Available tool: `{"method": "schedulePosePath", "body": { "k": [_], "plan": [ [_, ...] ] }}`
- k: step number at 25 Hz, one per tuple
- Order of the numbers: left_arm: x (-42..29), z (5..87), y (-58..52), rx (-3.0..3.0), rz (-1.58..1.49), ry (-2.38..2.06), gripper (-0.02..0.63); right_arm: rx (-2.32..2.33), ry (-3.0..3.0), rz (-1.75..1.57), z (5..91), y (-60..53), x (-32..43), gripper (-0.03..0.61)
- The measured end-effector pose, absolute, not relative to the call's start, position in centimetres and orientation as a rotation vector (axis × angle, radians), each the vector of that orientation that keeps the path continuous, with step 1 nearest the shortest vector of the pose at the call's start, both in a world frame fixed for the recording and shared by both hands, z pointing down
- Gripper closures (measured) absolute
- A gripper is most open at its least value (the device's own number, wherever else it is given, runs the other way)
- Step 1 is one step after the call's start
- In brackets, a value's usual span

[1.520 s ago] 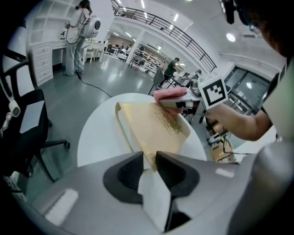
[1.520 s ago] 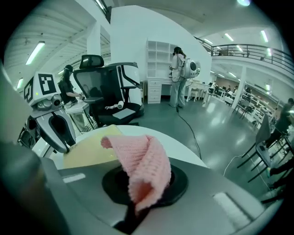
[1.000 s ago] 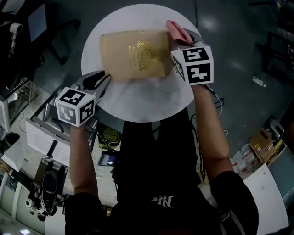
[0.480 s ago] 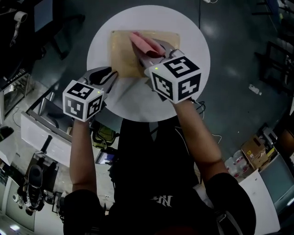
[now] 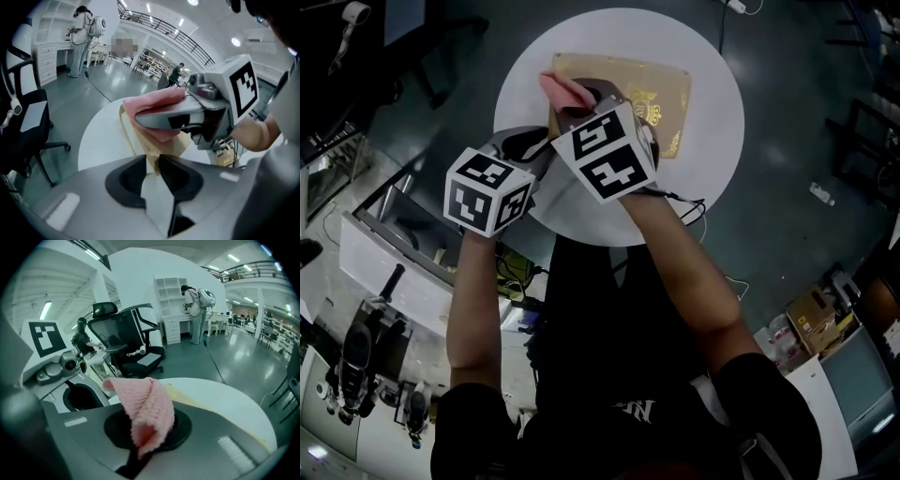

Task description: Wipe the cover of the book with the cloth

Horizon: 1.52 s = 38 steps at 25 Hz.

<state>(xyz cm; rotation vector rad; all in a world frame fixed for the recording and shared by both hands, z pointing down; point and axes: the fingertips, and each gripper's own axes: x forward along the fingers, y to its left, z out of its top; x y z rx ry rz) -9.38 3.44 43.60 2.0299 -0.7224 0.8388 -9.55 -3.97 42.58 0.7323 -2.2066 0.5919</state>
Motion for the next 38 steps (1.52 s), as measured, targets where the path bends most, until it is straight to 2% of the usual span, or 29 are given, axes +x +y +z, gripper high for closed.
{"method": "schedulePosePath", "body": {
  "k": [14, 38],
  "plan": [
    [-9.6, 43.7, 3.6, 1.995, 0.828, -0.712, 0.528, 0.766, -2.167, 0.547, 42.9, -3.8, -6.4, 0.569],
    [-9.1, 43.5, 3.8, 1.992, 0.863, -0.735, 0.526, 1.02, -2.023, 0.554, 42.9, -3.5, 8.8, 0.569]
  ]
}}
